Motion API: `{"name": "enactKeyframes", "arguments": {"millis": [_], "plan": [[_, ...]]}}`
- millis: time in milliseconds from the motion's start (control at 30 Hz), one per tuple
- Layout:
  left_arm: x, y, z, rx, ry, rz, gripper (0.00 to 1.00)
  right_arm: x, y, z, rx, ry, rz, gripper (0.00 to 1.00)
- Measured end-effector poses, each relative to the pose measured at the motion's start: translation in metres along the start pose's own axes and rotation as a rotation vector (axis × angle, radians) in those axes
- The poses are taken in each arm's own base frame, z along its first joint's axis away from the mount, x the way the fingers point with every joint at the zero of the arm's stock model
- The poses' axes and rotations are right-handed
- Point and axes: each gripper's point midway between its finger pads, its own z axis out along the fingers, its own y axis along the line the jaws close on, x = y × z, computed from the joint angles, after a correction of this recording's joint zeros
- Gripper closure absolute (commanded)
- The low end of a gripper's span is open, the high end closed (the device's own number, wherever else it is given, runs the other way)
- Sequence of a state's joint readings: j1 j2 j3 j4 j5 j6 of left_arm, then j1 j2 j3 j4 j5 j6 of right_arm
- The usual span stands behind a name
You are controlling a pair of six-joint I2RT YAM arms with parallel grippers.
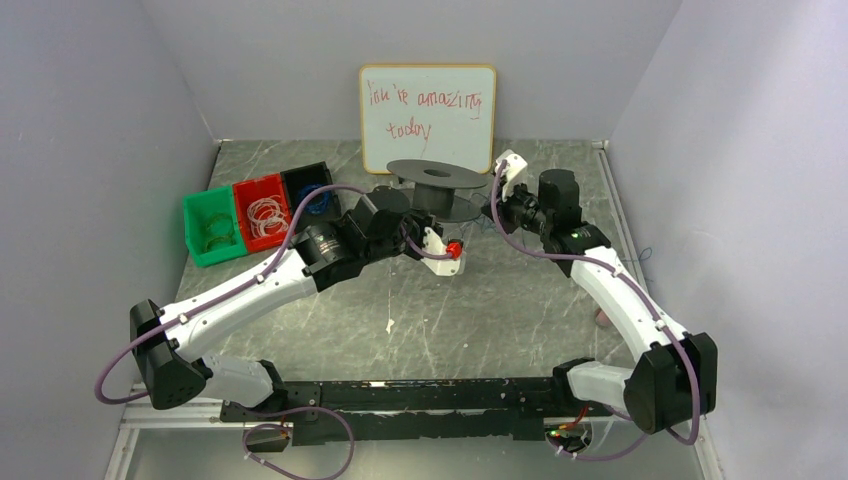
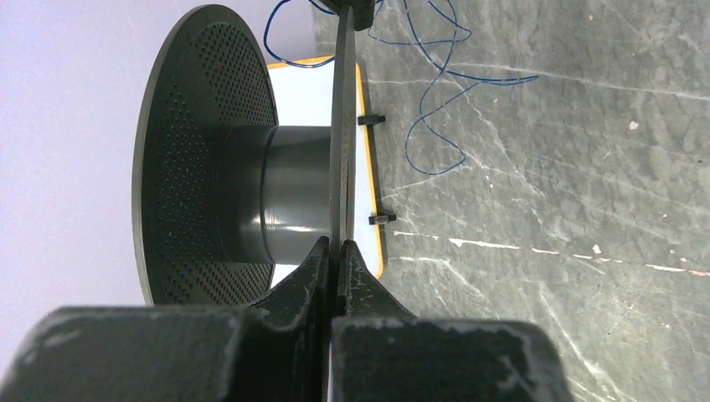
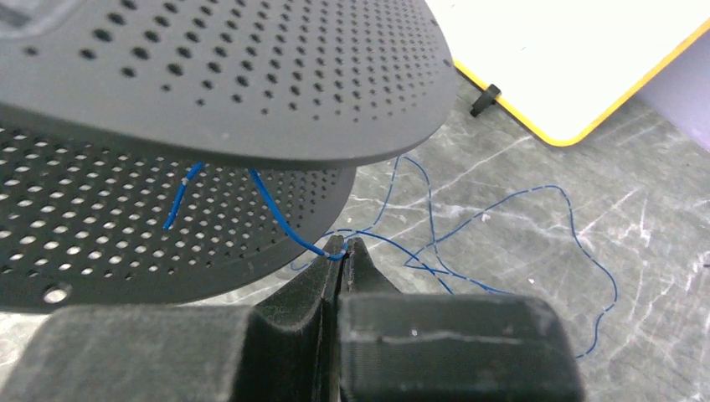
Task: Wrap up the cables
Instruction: Place the cable on the cable reel.
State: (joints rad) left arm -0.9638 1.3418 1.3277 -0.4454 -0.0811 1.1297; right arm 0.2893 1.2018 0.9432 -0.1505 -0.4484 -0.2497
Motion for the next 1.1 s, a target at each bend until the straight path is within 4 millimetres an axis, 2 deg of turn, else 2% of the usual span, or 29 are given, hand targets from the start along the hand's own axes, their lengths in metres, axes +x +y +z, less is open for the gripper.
{"name": "enactKeyframes", "arguments": {"millis": [400,833,1000,1100], "plan": [[-0.006,-0.003,0.001,0.015,-0.034,-0.018,0.98,-0.002,-0.018,-0.002,0.108,-0.014,-0.002,1.0],[-0.008,0.002,0.002,-0.004,-0.044,-0.014,0.98,0.009,-0.002,0.0,0.016,0.002,-0.031,1.0],[-0.009,0.002,0.002,0.001,-0.05,0.045,0.98,0.013,0.002,-0.001,-0.011,0.016,-0.049,1.0],[-0.007,-0.005,0.002,0.015,-0.053,0.092,0.98,0.017,0.004,-0.002,-0.02,0.034,-0.057,1.0]]}}
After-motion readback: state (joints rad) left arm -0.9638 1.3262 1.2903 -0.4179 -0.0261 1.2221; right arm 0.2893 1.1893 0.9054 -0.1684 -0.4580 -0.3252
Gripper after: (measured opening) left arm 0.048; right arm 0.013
